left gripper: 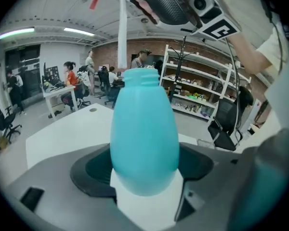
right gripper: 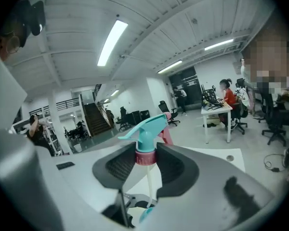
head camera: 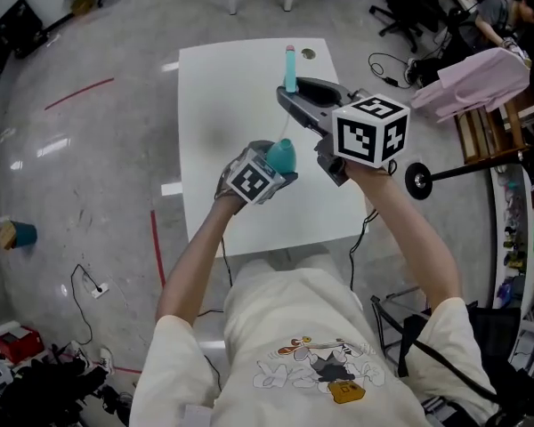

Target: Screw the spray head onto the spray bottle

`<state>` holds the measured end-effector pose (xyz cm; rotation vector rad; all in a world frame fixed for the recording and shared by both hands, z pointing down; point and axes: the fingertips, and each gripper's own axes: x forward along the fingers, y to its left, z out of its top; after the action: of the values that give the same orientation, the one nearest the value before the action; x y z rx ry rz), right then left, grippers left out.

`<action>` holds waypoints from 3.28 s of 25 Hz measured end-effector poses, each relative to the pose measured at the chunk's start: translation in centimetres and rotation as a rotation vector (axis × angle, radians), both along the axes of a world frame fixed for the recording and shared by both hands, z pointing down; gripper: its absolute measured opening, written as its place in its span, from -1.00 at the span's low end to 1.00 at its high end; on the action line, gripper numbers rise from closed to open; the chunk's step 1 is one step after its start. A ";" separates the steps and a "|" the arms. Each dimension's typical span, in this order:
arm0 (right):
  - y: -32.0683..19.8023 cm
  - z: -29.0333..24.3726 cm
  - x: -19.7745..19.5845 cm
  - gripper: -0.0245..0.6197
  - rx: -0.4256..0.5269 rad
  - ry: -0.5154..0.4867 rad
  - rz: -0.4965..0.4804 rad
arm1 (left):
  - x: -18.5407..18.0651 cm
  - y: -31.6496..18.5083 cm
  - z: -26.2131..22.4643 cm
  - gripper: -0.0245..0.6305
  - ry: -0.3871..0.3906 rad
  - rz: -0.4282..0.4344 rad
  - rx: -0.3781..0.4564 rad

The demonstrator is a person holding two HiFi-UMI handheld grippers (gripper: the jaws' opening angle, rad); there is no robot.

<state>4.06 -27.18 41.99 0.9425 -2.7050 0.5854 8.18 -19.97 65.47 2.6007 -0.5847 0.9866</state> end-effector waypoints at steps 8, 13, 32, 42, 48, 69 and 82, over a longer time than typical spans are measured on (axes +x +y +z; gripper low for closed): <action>0.9 -6.4 -1.2 -0.50 0.152 -0.030 -0.050 | -1.3 -2.6 -7.3 0.25 0.004 0.001 0.035; 0.6 -8.2 0.5 -0.50 0.167 -0.047 -0.002 | -1.7 -1.8 -5.1 0.25 -0.027 -0.012 -0.017; 2.9 -8.5 -0.6 -0.50 0.266 -0.047 -0.316 | -0.2 -2.7 -18.1 0.25 0.128 0.020 -0.020; 6.1 -12.6 -0.9 -0.50 0.350 -0.156 -0.546 | -0.7 -0.6 -25.1 0.25 0.086 0.136 0.119; 8.2 -14.5 0.5 -0.50 0.341 -0.232 -0.730 | 0.5 1.5 -27.4 0.25 0.131 0.255 0.117; 12.5 -15.9 0.4 -0.50 0.298 -0.143 -0.944 | 0.9 6.0 -29.1 0.25 0.144 0.311 0.076; 9.8 -15.4 -1.5 -0.50 0.305 -0.116 -0.568 | -1.2 2.0 -28.1 0.25 0.094 -0.041 0.183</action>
<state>2.52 -17.39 26.56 0.1568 -3.0192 0.1171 7.00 -17.96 37.35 2.7640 -0.7323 0.8289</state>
